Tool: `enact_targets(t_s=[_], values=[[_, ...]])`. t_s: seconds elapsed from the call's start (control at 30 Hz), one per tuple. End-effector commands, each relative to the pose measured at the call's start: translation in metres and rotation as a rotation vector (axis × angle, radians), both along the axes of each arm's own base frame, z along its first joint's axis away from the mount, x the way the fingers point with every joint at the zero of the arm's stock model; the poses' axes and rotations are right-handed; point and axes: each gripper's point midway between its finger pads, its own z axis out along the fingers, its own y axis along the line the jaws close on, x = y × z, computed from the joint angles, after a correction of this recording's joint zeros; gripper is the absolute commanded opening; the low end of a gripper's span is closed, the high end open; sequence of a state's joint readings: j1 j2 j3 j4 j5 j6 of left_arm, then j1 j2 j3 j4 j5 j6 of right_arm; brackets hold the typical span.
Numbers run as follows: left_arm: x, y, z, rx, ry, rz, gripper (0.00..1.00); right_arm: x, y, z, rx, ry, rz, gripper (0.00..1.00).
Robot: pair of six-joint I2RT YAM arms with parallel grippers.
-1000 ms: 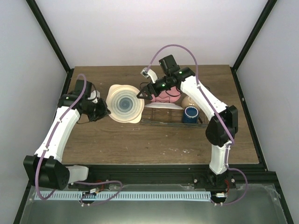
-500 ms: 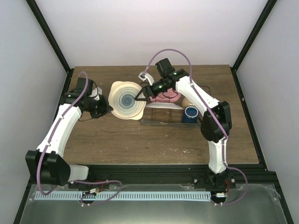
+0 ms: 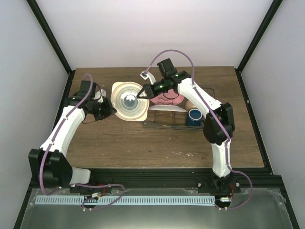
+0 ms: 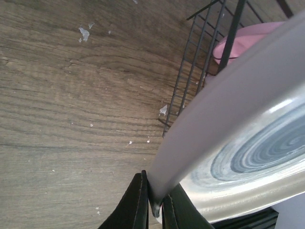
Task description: Load the mixed dishes into the dish rack
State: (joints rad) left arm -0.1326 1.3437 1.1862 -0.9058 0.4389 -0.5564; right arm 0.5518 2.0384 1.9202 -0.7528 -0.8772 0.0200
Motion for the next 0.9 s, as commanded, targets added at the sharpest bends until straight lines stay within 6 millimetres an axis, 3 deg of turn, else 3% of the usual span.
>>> enact_targets(t_s=[0.0,0.2,0.27,0.4,0.63,0.87], values=[[0.028,-0.018,0.028,-0.099,-0.153,-0.036,0.00,-0.027,0.024,0.036,0.111,-0.076,0.136,0.17],[0.029,-0.016,0.019,-0.088,-0.142,-0.029,0.08,-0.023,0.024,0.048,0.121,-0.124,0.116,0.10],[0.029,-0.015,0.017,-0.083,-0.140,-0.028,0.18,-0.020,0.024,0.054,0.124,-0.147,0.104,0.07],[0.028,-0.014,0.020,-0.076,-0.143,-0.031,0.50,-0.017,0.020,0.074,0.109,-0.202,0.079,0.01],[0.030,-0.001,0.030,-0.027,-0.161,-0.026,0.84,-0.024,0.001,0.097,0.032,-0.276,0.046,0.01],[0.039,0.019,0.033,0.027,-0.180,0.002,0.98,-0.045,-0.014,0.101,-0.060,-0.317,0.039,0.01]])
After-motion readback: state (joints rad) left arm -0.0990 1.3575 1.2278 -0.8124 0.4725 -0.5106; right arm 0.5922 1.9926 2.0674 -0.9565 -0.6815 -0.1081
